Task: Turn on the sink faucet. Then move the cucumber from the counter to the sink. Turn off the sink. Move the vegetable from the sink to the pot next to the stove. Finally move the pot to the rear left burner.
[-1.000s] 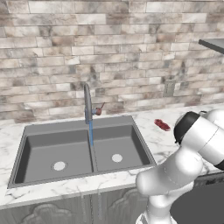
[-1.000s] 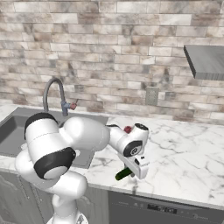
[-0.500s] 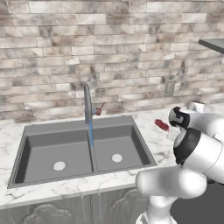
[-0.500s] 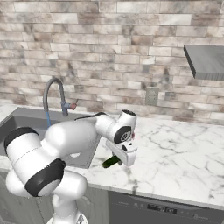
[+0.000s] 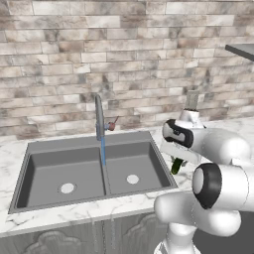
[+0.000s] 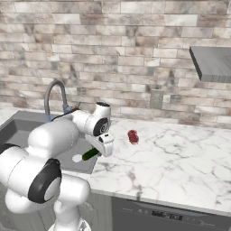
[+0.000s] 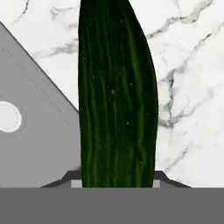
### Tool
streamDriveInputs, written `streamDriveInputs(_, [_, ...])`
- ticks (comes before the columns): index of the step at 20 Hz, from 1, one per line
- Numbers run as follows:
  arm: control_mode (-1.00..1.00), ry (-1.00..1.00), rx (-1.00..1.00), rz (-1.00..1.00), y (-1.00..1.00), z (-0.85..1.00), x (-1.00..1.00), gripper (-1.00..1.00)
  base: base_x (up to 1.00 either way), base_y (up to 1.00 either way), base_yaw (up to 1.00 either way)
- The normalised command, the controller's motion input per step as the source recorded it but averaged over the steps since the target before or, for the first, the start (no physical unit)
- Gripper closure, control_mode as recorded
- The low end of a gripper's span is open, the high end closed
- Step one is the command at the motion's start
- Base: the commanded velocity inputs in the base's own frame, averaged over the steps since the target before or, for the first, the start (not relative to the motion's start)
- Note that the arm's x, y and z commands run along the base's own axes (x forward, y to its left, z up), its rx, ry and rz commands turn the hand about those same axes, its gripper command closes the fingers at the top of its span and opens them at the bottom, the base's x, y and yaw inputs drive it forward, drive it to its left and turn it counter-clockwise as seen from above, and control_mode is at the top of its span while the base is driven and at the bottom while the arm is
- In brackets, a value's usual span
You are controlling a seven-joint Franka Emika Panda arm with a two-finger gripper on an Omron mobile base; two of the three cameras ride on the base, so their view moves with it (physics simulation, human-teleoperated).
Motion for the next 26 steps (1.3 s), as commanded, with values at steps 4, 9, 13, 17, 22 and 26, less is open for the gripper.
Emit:
streamDriveInputs(4, [-1.0,0.01,0.0,0.05,0.82,0.01,0.64,1.0,0.0,0.0,0.0])
streamDriveInputs(9, [-1.0,0.02,0.0,0.07,0.62,-0.01,0.66,1.0,0.0,0.0,0.0])
streamDriveInputs(13, [-1.0,0.02,-0.01,0.03,0.43,-0.16,0.52,1.0,0.0,0.0,0.0])
streamDriveInputs(17, [-1.0,0.0,-0.03,0.01,0.33,-0.27,0.4,1.0,0.0,0.0,0.0])
streamDriveInputs(22, [-1.0,0.0,-0.06,0.01,0.18,-0.37,0.28,1.0,0.0,0.0,0.0])
streamDriveInputs(26, [-1.0,0.0,-0.02,0.01,0.11,-0.46,0.29,1.0,0.0,0.0,0.0])
